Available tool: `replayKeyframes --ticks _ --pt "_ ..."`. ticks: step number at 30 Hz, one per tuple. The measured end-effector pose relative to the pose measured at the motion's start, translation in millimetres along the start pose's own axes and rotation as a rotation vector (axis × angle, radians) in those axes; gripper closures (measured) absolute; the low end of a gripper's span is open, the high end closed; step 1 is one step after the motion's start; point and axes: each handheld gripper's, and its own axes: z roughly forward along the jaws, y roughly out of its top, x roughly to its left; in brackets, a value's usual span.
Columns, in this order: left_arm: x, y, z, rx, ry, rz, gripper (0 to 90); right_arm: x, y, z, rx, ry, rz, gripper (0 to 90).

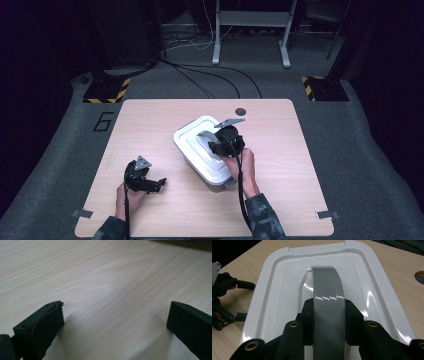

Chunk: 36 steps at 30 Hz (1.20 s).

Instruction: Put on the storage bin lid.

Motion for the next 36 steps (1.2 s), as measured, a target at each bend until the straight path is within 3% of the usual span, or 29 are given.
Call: replayKeyframes --ticks 6,14,18,24,29,36 --pt "0.0 0.0 0.0 0.0 0.0 0.0 0.7 -1.2 1.3 -0.4 0.012 0.015 -0.006 64.0" --pt "0.0 0.0 0.0 0.0 0.0 -0.001 0.7 -6.0 6.9 -10.2 -0.023 0.021 -0.006 28.7" --pt "0.0 0.0 0.0 0.0 0.0 -0.001 0.6 -9.0 11.3 -18.6 -0.036 0.018 -0.002 15.6" --pt "0.0 0.0 0.0 0.0 0.0 0.0 0.6 -16.1 13.7 -32.3 -0.071 0.011 -0.015 7.1" --pt "0.0 0.0 0.0 0.0 0.0 0.0 0.7 -27.2 13.5 -41.8 -0.092 -0.013 0.001 1.0" --pt "0.0 0.0 0.0 0.0 0.0 0.0 0.7 -42.3 11.5 -53.3 -0.106 -0.053 0.023 0.0"
